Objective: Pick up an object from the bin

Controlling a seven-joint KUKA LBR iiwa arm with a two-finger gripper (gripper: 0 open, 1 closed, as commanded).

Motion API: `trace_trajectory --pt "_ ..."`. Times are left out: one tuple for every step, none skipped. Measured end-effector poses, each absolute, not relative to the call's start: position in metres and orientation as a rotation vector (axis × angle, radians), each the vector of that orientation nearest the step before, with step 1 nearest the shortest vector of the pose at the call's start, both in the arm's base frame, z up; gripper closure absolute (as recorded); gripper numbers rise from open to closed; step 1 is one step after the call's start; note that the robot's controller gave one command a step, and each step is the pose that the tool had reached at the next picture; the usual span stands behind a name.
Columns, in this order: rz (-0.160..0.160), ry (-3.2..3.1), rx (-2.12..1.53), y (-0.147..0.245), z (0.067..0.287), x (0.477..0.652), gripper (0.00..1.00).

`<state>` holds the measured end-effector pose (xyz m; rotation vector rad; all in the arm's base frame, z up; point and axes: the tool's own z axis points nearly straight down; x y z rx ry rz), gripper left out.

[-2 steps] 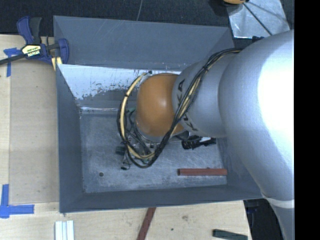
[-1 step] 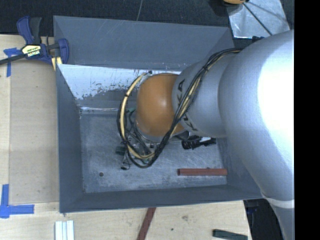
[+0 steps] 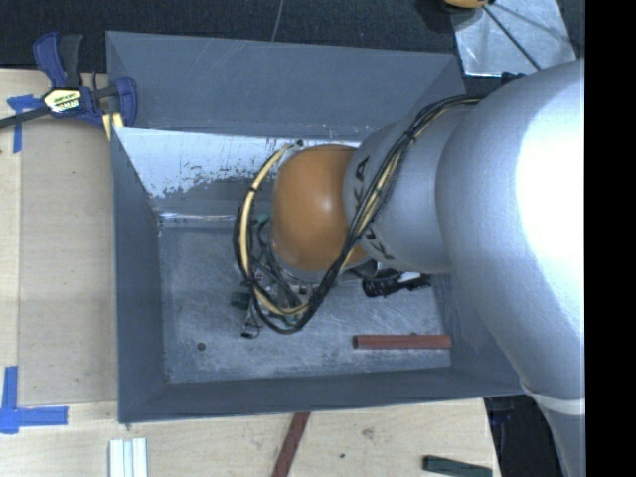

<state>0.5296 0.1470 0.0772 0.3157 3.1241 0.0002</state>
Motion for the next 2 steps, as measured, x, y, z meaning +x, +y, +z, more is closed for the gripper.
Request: trace_trajectory --pt "-0.006 3.134 0.318 0.146 0.097 0.527 1.0" --pt "-0.002 3.127 0.317 0.147 0.121 0.529 1.0"
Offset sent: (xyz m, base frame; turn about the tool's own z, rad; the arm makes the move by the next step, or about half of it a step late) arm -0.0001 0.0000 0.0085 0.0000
